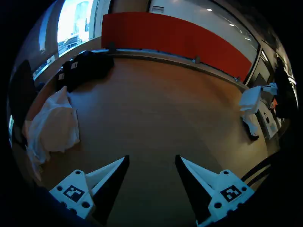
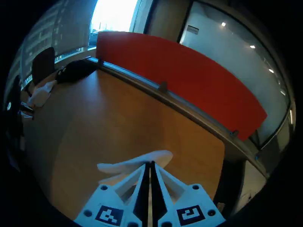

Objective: Fold towel

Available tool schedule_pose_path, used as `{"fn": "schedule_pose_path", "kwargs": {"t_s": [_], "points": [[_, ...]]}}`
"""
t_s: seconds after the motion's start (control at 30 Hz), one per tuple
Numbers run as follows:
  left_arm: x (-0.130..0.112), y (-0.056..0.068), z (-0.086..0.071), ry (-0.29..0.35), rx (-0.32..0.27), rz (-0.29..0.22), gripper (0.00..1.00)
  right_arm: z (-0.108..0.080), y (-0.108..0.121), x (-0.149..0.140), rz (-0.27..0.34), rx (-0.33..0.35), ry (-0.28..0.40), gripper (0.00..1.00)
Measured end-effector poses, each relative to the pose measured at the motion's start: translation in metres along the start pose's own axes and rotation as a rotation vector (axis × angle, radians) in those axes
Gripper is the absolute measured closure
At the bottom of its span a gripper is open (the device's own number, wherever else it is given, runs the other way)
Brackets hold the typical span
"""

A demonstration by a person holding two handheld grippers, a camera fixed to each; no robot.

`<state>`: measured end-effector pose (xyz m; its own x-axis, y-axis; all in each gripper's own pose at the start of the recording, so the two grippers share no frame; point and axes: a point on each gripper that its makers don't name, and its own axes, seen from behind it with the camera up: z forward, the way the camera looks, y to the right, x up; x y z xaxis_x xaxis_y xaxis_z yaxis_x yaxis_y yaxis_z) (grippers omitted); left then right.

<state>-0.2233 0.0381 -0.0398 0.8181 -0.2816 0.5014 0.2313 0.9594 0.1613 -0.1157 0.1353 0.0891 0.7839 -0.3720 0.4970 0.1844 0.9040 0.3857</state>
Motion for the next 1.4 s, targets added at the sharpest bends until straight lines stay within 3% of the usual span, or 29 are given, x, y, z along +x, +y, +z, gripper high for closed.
{"fn": "schedule_pose_path", "kwargs": {"t_s": [0.37,0.67,0.97,1.4], "points": [[0.002,0.006,0.003,-0.006,0.0,0.012,0.11,0.004,0.012,-0.017,0.015,-0.014,-0.022,0.87],[0.004,0.013,0.006,-0.011,-0.012,0.026,0.11,-0.008,0.018,-0.038,0.037,-0.036,-0.04,0.88],[0.005,0.022,0.008,-0.015,-0.031,0.047,0.11,-0.033,0.029,-0.084,0.081,-0.077,-0.085,0.88],[0.004,0.032,0.008,-0.02,-0.046,0.066,0.11,-0.053,0.02,-0.16,0.181,-0.116,-0.153,0.9]]}}
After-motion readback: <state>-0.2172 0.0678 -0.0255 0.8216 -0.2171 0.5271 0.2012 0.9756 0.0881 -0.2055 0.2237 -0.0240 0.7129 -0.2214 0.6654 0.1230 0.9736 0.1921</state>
